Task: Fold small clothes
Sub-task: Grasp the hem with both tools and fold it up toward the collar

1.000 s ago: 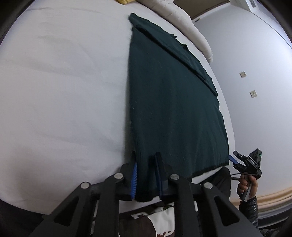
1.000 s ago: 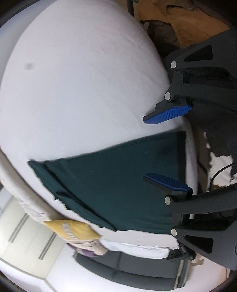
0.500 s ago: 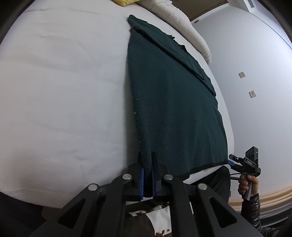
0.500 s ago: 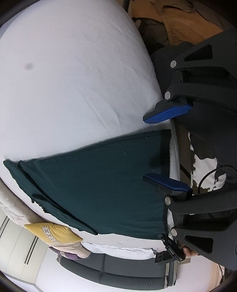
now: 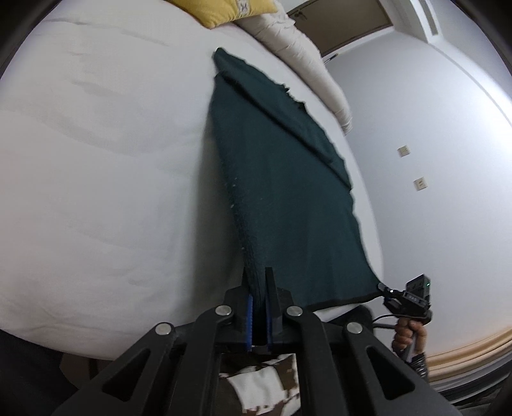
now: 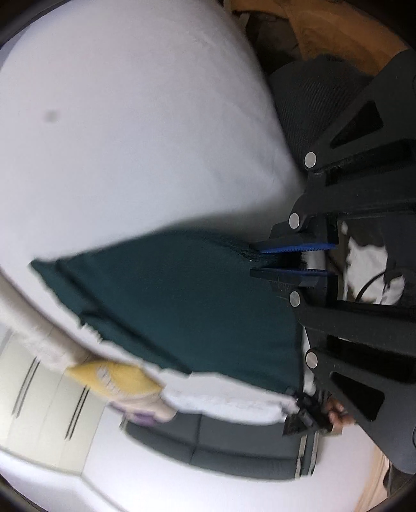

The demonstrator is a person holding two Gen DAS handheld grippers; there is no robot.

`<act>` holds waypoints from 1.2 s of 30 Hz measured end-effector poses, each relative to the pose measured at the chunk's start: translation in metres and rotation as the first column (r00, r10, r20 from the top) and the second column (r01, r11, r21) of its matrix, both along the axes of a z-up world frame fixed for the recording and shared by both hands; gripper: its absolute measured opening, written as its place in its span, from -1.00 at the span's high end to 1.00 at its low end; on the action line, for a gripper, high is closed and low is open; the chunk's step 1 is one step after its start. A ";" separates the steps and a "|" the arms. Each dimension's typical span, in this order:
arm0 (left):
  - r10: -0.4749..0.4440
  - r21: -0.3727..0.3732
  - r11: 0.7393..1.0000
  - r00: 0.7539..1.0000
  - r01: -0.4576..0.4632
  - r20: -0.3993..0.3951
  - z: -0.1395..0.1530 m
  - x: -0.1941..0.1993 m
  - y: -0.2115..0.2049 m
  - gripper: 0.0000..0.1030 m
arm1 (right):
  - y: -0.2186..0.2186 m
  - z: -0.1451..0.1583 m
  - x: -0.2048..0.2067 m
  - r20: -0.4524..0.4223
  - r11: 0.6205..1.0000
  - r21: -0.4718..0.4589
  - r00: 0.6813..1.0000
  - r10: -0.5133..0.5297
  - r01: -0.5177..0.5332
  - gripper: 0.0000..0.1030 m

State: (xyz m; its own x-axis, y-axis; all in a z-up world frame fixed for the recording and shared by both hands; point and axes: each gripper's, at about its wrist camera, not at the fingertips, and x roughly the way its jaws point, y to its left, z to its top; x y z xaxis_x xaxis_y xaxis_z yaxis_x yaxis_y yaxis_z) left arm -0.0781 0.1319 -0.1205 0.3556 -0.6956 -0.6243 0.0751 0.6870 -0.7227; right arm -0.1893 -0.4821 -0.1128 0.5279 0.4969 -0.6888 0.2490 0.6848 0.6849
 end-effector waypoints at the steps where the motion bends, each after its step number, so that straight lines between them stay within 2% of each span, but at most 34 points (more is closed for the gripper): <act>1: 0.005 -0.023 1.000 1.000 -0.005 0.006 0.005 0.001 0.001 0.88 | -0.001 0.006 0.001 0.024 1.000 0.019 1.000 -0.006 0.005 0.87; 6: 0.047 -0.141 0.989 0.998 -0.041 0.040 0.029 0.014 0.008 0.88 | -0.004 0.045 0.021 0.159 0.996 0.090 0.986 -0.040 0.026 0.87; 10: 0.094 -0.228 0.971 0.994 -0.077 0.064 0.047 0.032 0.015 0.88 | -0.008 0.069 0.050 0.229 0.989 0.137 0.969 -0.086 0.056 0.87; 14: 0.138 -0.288 0.951 0.987 -0.108 0.086 0.063 0.056 0.020 0.88 | -0.011 0.089 0.083 0.273 0.985 0.145 0.953 -0.129 0.092 0.87; 20: 0.201 -0.329 0.931 0.974 -0.159 0.099 0.074 0.102 0.025 0.88 | -0.020 0.112 0.141 0.310 0.982 0.128 0.935 -0.173 0.139 0.87; 24: 0.215 -0.333 0.927 0.971 -0.170 0.103 0.076 0.134 0.023 0.88 | -0.023 0.118 0.182 0.316 0.981 0.113 0.930 -0.189 0.160 0.87; 29: 0.232 -0.324 0.927 0.967 -0.186 0.107 0.076 0.184 0.022 0.88 | -0.028 0.117 0.239 0.318 0.976 0.078 0.922 -0.220 0.205 0.87; 36: 0.245 -0.289 0.934 0.965 -0.211 0.089 0.059 0.251 0.013 0.88 | -0.039 0.104 0.309 0.300 0.965 0.029 0.918 -0.259 0.262 0.87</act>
State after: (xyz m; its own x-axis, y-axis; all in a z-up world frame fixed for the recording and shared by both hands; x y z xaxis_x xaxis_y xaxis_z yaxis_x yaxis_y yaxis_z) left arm 0.1725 0.1450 -0.0611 0.5861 -0.7247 -0.3622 0.0391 0.4719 -0.8808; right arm 0.1201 -0.5215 -0.0083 0.8194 0.3069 -0.4842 0.2052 0.6316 0.7476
